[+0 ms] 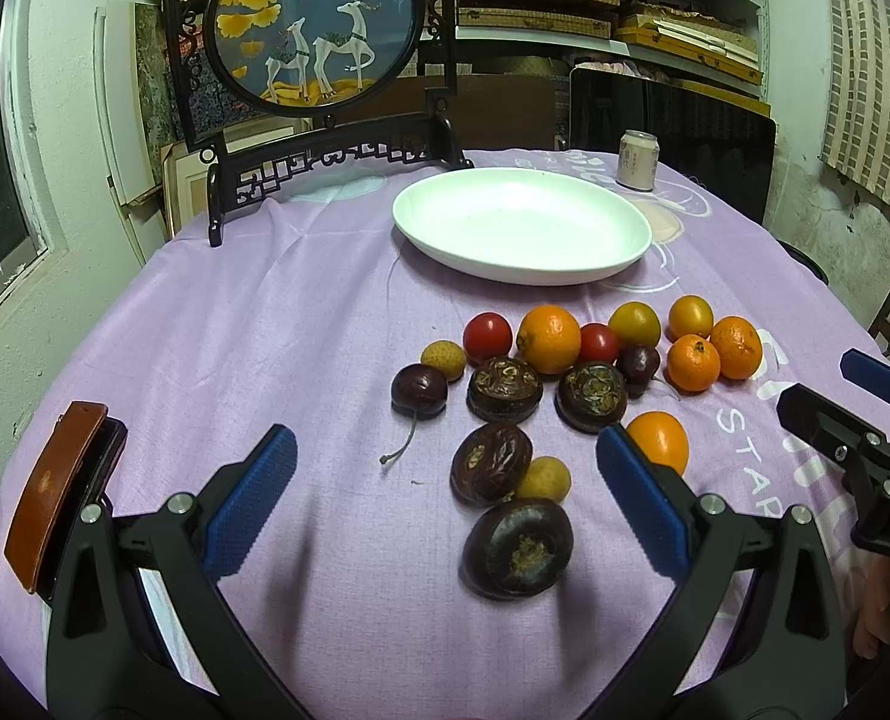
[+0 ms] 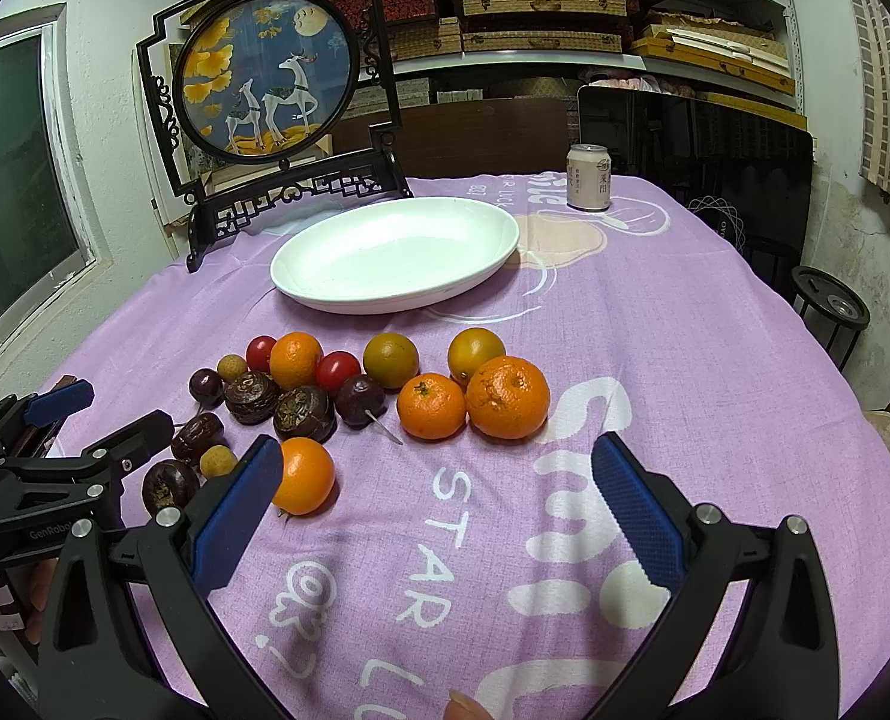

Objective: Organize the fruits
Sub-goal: 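Grasp a dark brown passion fruit with the left tool while the right tool grasps a small orange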

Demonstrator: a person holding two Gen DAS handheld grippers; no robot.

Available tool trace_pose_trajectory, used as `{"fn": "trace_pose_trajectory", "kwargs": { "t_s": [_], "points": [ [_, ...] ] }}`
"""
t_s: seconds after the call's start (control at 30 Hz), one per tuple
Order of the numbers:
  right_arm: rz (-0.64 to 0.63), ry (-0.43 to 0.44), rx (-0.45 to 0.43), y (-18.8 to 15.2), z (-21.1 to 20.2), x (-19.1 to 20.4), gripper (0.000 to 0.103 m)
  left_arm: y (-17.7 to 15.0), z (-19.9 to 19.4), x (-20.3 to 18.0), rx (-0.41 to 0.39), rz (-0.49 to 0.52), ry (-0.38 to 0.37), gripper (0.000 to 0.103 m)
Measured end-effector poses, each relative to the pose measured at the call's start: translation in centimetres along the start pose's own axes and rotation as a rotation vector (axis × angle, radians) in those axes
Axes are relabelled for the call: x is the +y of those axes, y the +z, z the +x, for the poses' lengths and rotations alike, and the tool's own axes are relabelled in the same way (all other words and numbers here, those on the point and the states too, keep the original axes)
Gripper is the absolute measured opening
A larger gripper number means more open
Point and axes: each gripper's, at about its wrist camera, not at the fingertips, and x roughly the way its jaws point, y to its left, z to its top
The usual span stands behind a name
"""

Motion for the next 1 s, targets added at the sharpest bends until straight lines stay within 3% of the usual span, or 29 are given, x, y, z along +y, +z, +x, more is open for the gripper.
{"fn": "trace_pose_trajectory", "kwargs": {
  "t_s": [0.23, 0.37, 0.47, 0.63, 0.73, 0.9, 1.0],
  "points": [
    [0.000, -0.002, 0.003, 0.0, 0.0, 0.0, 0.102, 0.1, 0.2, -0.1, 0.020, 0.000, -0.006, 0.101],
    [0.007, 0.002, 0.026, 0.0, -0.1, -0.4, 0.102, -0.2, 1.1, 0.4, 0.084, 0.007, -0.027, 0.101],
    [0.020, 0.023, 0.084, -0.1, 0.5, -0.7, 0.102, -0.6, 2.2, 1.1, 0.159, 0.000, -0.049, 0.101],
    [-0.021, 0.012, 0.250, -1.7, 2.2, -0.5, 0.102, -0.9, 3.3, 2.2, 0.227, -0.069, -0.168, 0.101],
    [-0.046, 0.012, 0.278, -2.1, 2.3, -0.5, 0.102, -1.4, 4.3, 2.0, 0.290, -0.073, -0.225, 0.101],
    [-0.038, 0.011, 0.336, -2.7, 2.8, -1.4, 0.102, -2.3, 3.9, -0.9, 0.297, 0.126, -0.107, 0.101],
    [-0.050, 0.031, 0.333, -2.8, 2.6, -1.7, 0.102, -2.5, 3.6, -1.1, 0.305, 0.143, -0.141, 0.101]
  ]
}}
